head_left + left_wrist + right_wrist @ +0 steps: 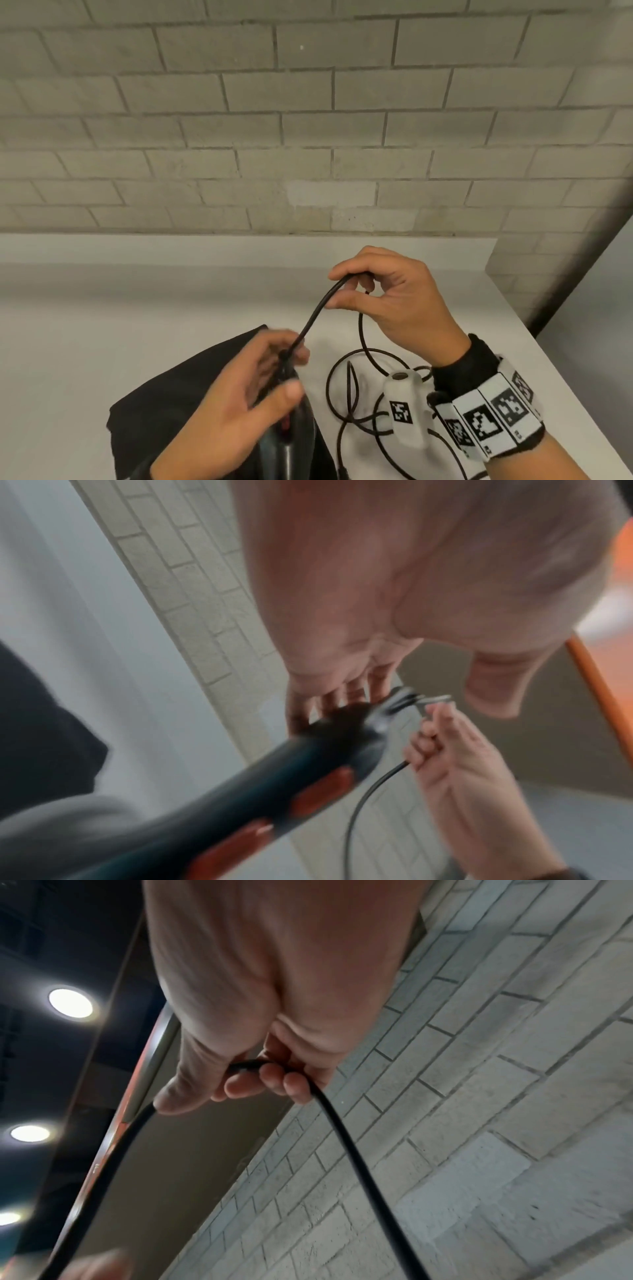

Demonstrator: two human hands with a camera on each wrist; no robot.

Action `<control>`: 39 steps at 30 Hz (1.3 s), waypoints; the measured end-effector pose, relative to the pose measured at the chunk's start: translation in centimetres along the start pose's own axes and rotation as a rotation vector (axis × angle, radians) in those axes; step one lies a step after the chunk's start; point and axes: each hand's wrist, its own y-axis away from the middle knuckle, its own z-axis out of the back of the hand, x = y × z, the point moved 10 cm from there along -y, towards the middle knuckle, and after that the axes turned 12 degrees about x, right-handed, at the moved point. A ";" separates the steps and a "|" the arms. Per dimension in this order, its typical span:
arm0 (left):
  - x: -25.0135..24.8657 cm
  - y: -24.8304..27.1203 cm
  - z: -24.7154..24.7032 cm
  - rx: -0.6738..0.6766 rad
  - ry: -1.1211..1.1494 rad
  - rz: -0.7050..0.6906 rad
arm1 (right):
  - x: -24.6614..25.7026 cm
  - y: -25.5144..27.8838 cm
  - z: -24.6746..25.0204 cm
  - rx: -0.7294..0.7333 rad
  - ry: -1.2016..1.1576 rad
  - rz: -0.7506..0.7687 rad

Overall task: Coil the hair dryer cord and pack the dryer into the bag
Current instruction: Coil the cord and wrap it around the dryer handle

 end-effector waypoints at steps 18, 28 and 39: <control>-2.2 -3.3 2.9 -0.380 0.840 -0.086 | -9.8 8.1 -6.7 0.263 -0.001 -0.486; -1.2 -2.1 5.7 -0.494 0.870 -0.146 | -6.2 13.2 1.2 0.105 0.415 -0.283; -3.0 -2.8 3.7 -0.457 0.485 -0.192 | 3.4 9.2 -0.3 0.135 0.319 -0.008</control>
